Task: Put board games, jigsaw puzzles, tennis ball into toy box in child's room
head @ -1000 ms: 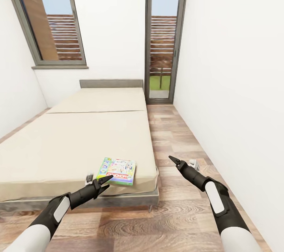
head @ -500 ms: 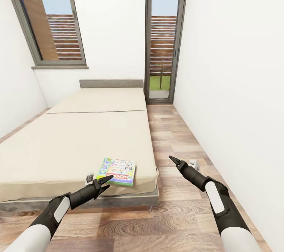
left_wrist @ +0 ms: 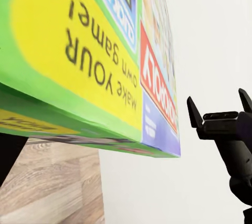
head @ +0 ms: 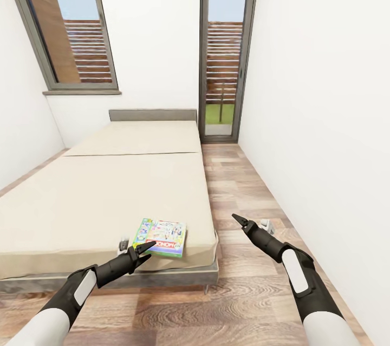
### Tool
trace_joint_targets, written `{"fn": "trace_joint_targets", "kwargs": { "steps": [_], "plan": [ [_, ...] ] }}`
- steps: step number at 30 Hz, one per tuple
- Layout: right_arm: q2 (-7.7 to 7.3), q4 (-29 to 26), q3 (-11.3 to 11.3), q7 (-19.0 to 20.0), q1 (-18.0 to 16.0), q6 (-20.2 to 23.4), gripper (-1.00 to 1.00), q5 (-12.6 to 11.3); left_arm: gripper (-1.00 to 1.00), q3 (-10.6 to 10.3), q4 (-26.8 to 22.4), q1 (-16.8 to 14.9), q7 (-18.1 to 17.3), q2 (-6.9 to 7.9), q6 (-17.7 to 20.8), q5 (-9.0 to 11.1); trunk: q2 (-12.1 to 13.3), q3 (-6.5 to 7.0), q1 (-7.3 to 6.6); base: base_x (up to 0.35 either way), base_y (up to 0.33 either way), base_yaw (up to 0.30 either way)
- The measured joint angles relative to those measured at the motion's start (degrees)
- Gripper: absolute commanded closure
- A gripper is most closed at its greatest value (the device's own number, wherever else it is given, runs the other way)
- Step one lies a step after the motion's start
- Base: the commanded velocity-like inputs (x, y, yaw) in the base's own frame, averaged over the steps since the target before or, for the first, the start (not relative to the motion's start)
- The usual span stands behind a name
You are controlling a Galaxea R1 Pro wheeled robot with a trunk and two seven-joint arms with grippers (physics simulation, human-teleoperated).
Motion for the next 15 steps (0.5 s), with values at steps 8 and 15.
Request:
{"fn": "trace_joint_targets", "kwargs": {
  "steps": [8, 15],
  "plan": [
    [0.00, 0.00, 0.02, 0.00, 0.00, 0.00, -1.00, 0.00, -1.00, 0.00, 0.01, 0.01, -0.01, 0.00, 0.01, 0.03, 0.00, 0.00, 0.00, 0.006, 0.000, 0.000],
    [0.00, 0.00, -0.02, 0.00, 0.00, 0.00, -1.00, 0.00, 1.00, -0.26, 0.05, 0.02, 0.13, 0.01, 0.01, -0.75, 0.00, -0.01, 0.00, 0.044, 0.000, 0.000]
  ]
}}
